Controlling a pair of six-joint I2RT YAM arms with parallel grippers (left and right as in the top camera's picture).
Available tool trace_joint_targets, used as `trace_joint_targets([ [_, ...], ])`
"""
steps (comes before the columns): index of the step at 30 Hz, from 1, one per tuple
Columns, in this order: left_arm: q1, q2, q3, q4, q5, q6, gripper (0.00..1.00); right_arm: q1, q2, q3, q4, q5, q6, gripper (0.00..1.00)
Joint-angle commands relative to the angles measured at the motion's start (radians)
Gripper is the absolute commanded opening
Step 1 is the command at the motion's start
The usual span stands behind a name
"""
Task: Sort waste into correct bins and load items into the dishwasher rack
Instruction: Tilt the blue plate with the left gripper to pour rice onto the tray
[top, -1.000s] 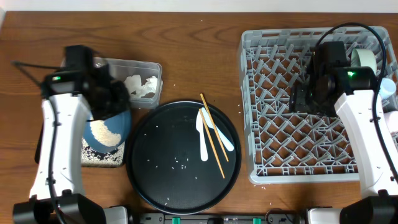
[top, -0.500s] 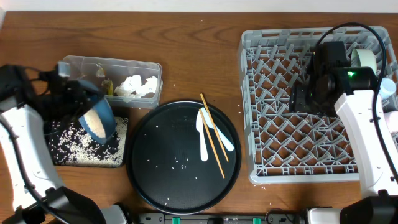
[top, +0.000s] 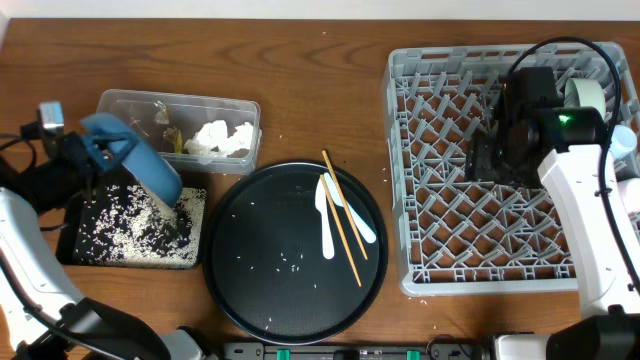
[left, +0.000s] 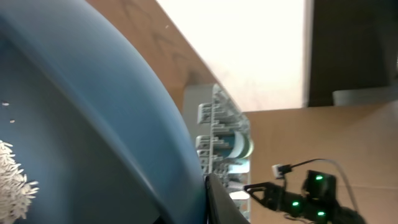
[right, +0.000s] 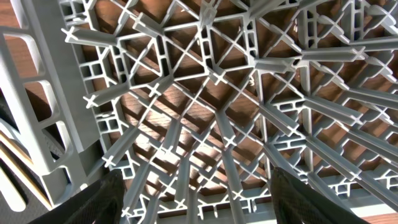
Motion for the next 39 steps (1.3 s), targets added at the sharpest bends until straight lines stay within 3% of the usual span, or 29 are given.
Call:
trace_joint_targets([
  [1, 0.043, -0.006, -0.004, -0.004, 0.1, 0.006, 0.06, -0.01, -0.016, 0.003, -0.005, 0.007, 0.012, 0.71],
  [22, 0.097, -0.006, -0.008, -0.018, 0.128, 0.006, 0.06, -0.01, -0.016, 0.003, -0.006, 0.007, 0.012, 0.7],
  [25, 0.097, -0.006, -0.008, -0.018, 0.044, 0.003, 0.06, -0.01, -0.016, 0.003, -0.006, 0.007, 0.012, 0.7],
  [31, 0.097, -0.006, -0.008, -0.018, -0.164, -0.16, 0.06, -0.01, -0.016, 0.003, -0.006, 0.007, 0.012, 0.7],
  [33, 0.097, -0.006, -0.008, -0.035, -0.072, -0.157, 0.06, -0.01, -0.016, 0.003, -0.007, 0.007, 0.012, 0.7],
  [36, 0.097, -0.006, -0.008, -0.073, 0.223, 0.025, 0.06, -0.01, -0.016, 0.003, -0.015, 0.008, 0.012, 0.7],
  [39, 0.102, -0.005, -0.008, -0.058, 0.212, 0.036, 0.06, -0.01, -0.016, 0.003, -0.024, 0.008, 0.012, 0.7],
])
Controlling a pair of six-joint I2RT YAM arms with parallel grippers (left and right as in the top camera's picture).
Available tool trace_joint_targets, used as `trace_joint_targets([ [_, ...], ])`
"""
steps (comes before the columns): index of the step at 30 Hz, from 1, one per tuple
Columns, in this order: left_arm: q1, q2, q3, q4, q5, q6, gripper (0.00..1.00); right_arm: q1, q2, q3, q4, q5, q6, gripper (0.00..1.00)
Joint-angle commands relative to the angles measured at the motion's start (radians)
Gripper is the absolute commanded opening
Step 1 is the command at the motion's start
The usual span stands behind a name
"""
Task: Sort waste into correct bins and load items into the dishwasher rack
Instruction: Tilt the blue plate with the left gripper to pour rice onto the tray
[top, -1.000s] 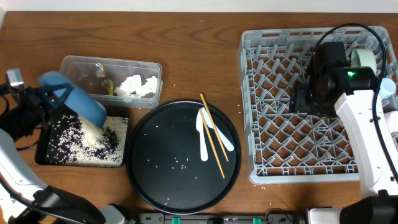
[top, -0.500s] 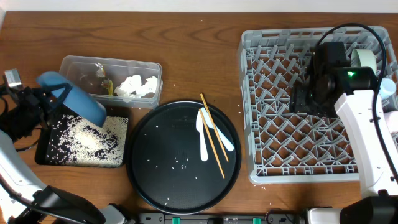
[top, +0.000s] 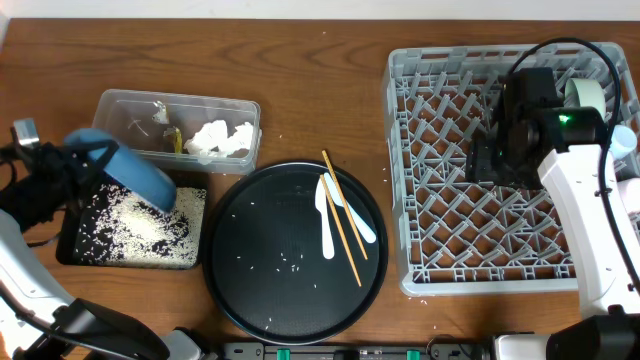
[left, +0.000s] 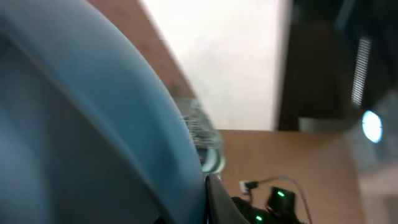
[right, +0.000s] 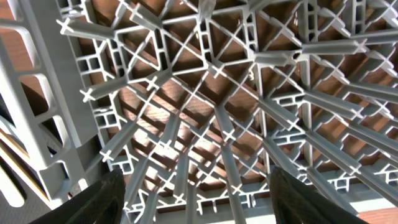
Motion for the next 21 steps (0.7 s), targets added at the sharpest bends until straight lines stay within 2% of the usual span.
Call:
trace_joint_targets([
  [1, 0.01, -0.005, -0.006, 0.007, 0.063, 0.06, 0.06, -0.01, -0.016, 0.003, -0.005, 0.008, 0.011, 0.7],
  [4, 0.01, -0.005, -0.006, 0.007, -0.123, -0.043, 0.06, -0.01, -0.016, 0.003, -0.002, 0.008, 0.011, 0.69],
  [5, 0.01, -0.005, -0.006, 0.006, -0.137, -0.062, 0.06, -0.01, -0.016, 0.003, -0.002, 0.008, 0.011, 0.7],
  [6, 0.01, -0.006, -0.006, 0.0, -0.083, -0.046, 0.06, -0.01, -0.016, 0.003, -0.002, 0.007, 0.012, 0.69],
  [8, 0.01, -0.007, -0.006, -0.029, 0.169, 0.126, 0.06, -0.01, -0.016, 0.003, -0.005, 0.007, 0.012, 0.7],
  [12, 0.014, -0.007, -0.003, -0.04, 0.159, 0.19, 0.06, -0.01, -0.016, 0.003, -0.012, 0.008, 0.011, 0.69],
  [15, 0.018, -0.005, -0.003, -0.038, 0.059, 0.126, 0.06, -0.01, -0.016, 0.003, -0.01, 0.015, 0.012, 0.7],
  [17, 0.018, -0.007, -0.003, -0.053, 0.119, 0.136, 0.06, -0.01, -0.016, 0.003, -0.011, 0.014, 0.012, 0.7],
  [18, 0.018, -0.01, -0.003, -0.065, 0.19, 0.186, 0.06, -0.01, -0.016, 0.003, -0.012, 0.014, 0.012, 0.7],
  [21, 0.018, -0.019, -0.002, -0.06, 0.165, 0.2, 0.06, -0.01, -0.016, 0.003, -0.015, 0.014, 0.012, 0.69],
])
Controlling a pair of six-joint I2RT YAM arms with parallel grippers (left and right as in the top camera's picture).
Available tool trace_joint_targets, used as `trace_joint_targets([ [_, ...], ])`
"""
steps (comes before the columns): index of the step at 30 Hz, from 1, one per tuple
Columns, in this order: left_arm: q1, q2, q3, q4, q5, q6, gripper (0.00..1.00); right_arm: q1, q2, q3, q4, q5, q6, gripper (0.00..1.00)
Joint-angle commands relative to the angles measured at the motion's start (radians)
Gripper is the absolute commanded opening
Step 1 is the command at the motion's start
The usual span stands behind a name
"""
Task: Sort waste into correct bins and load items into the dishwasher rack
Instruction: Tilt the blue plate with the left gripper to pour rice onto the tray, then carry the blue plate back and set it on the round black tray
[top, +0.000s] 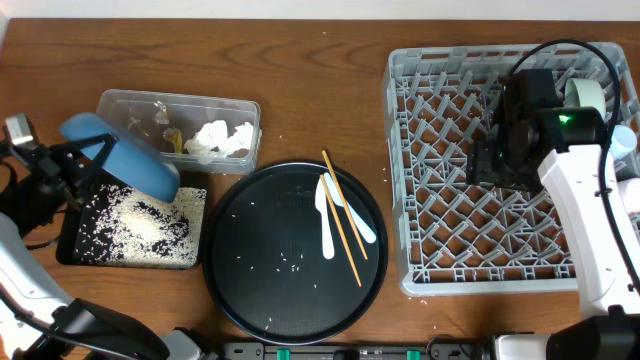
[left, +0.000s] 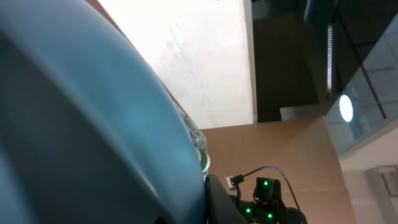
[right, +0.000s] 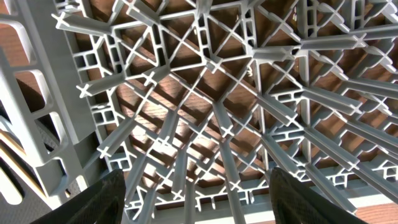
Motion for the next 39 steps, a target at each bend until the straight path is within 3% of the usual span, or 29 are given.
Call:
trace_joint_targets([
  [1, 0.005, -0.018, -0.001, 0.004, 0.034, 0.059, 0.06, -0.01, -0.015, 0.003, -0.004, 0.011, 0.012, 0.69],
  [10, -0.003, -0.041, 0.008, -0.008, -0.011, 0.013, 0.06, -0.01, -0.015, 0.003, -0.005, 0.011, 0.011, 0.7],
  [17, -0.14, -0.099, 0.063, -0.005, -0.224, -0.045, 0.06, -0.01, -0.015, 0.003, -0.017, 0.011, 0.012, 0.7],
  [28, -0.613, -0.183, 0.089, 0.037, -0.613, -0.173, 0.06, -0.01, -0.015, 0.003, -0.047, -0.009, 0.011, 0.73],
  [39, -1.147, -0.136, 0.077, 0.038, -1.03, -0.302, 0.06, -0.01, -0.015, 0.003, -0.047, -0.02, 0.011, 0.74],
])
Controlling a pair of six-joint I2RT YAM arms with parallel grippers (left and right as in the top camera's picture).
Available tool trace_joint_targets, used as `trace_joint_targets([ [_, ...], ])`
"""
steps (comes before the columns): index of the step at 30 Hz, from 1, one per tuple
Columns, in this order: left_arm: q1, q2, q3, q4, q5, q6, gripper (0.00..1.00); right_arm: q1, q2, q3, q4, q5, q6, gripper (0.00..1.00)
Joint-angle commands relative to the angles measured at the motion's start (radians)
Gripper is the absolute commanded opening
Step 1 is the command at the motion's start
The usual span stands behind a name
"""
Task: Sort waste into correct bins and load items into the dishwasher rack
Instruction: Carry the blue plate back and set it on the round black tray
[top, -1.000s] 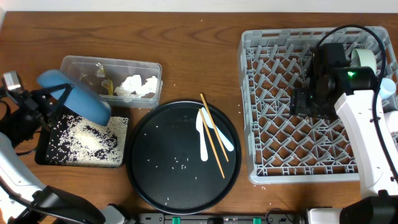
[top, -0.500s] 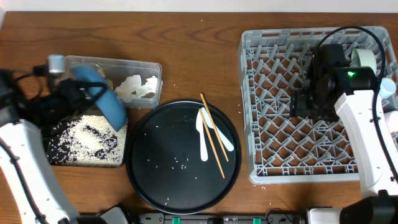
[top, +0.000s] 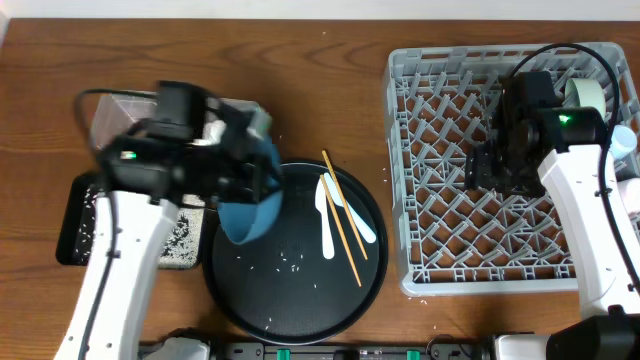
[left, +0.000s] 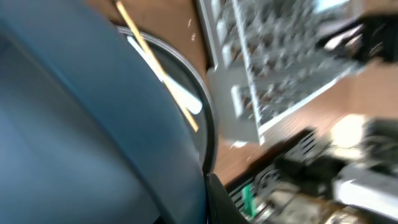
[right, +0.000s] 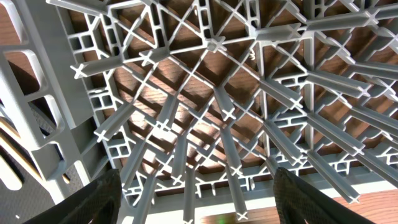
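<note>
My left gripper is shut on the rim of a blue bowl, held above the left edge of the round black tray. The bowl fills the left wrist view, with one dark finger against its rim. A pair of chopsticks and two white spoons lie on the tray. Over the grey dishwasher rack, my right gripper hangs open and empty, and the right wrist view shows only rack grid between its fingers.
A black rectangular bin with rice sits at the left. A clear container of scraps is behind it, partly under my left arm. A white cup with a green band and a pale blue cup stand at the rack's right side.
My left gripper, with the blue bowl, has gone from above the rice bin at the far left to the right, over the round tray's left edge. The right gripper has hardly moved.
The blue bowl was first tipped over the black bin with rice still in it. It stayed tilted over the bin at the following two moments, with rice spread in the bin. Now the bowl hangs over the round tray. My right gripper stayed open over the rack.
</note>
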Motion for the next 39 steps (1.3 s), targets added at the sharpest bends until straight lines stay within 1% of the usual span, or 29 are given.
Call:
trace_joint_targets([
  [1, -0.108, 0.032, 0.01, -0.001, -0.202, -0.068, 0.06, -0.01, -0.015, 0.003, -0.001, -0.007, 0.011, 0.74],
  [4, -0.2, 0.079, 0.004, 0.018, -0.252, -0.104, 0.06, -0.01, -0.015, 0.003, -0.001, -0.007, 0.011, 0.74],
  [8, -0.288, 0.159, 0.0, 0.059, -0.29, -0.156, 0.06, -0.01, -0.015, 0.003, -0.001, -0.006, 0.01, 0.75],
  [12, -0.349, 0.243, 0.0, 0.087, -0.348, -0.209, 0.06, -0.01, -0.015, 0.003, -0.002, -0.006, 0.005, 0.75],
  [16, -0.392, 0.323, 0.0, 0.118, -0.351, -0.246, 0.06, -0.01, -0.015, 0.003, -0.002, -0.006, -0.001, 0.75],
  [23, -0.429, 0.397, 0.0, 0.153, -0.351, -0.262, 0.06, -0.01, -0.015, 0.003, -0.001, -0.006, -0.001, 0.75],
  [28, -0.43, 0.399, 0.0, 0.161, -0.351, -0.261, 0.08, -0.01, -0.015, 0.003, -0.001, -0.006, -0.001, 0.75],
  [30, -0.43, 0.399, 0.0, 0.161, -0.351, -0.262, 0.11, -0.01, -0.015, 0.003, -0.001, -0.006, -0.001, 0.75],
  [39, -0.425, 0.388, 0.005, 0.159, -0.351, -0.259, 0.16, -0.01, -0.015, 0.003, -0.002, -0.006, -0.001, 0.75],
])
